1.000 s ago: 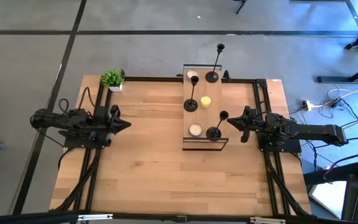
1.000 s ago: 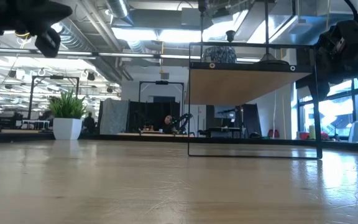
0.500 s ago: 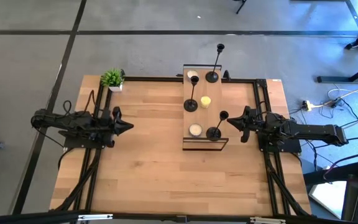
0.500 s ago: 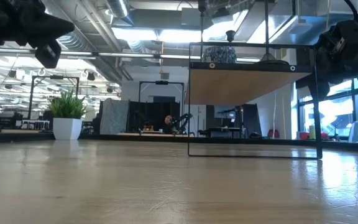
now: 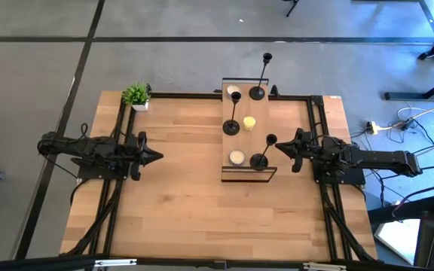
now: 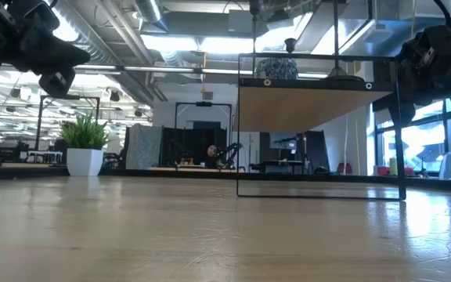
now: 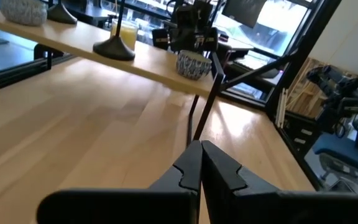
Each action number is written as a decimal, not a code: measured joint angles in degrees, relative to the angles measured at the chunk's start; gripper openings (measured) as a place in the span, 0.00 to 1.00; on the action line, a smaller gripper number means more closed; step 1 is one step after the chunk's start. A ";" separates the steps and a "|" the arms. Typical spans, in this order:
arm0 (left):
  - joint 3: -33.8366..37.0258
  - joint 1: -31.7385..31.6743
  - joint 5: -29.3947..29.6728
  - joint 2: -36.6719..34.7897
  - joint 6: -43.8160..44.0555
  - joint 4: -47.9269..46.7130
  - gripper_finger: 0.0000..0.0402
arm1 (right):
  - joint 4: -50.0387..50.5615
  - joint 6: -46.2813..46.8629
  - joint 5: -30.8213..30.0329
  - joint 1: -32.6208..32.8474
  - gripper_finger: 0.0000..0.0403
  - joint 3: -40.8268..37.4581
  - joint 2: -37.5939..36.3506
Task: Pick & Place candle stick holders
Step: Return to Home Position
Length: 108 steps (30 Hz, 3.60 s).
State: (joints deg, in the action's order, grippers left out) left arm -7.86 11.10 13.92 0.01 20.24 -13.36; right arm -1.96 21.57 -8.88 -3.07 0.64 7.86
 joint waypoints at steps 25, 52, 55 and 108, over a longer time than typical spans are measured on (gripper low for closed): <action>7.37 0.06 -1.93 0.83 -3.92 15.97 0.00 | 0.00 -0.01 0.02 0.00 0.00 0.00 0.00; 7.34 -8.86 -11.89 0.83 -10.66 14.15 0.00 | 0.02 0.01 0.02 0.00 0.00 0.00 0.02; 7.34 -9.53 -11.74 0.84 -10.54 14.13 0.00 | 0.00 -0.01 0.02 0.00 0.00 0.00 0.02; 7.37 -10.02 -13.56 0.90 -15.94 14.38 0.00 | 0.01 0.00 0.01 0.00 0.00 0.00 0.04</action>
State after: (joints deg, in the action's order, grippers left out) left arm -0.49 1.08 0.36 0.91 4.29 1.02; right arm -1.94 21.57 -8.88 -3.07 0.64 7.90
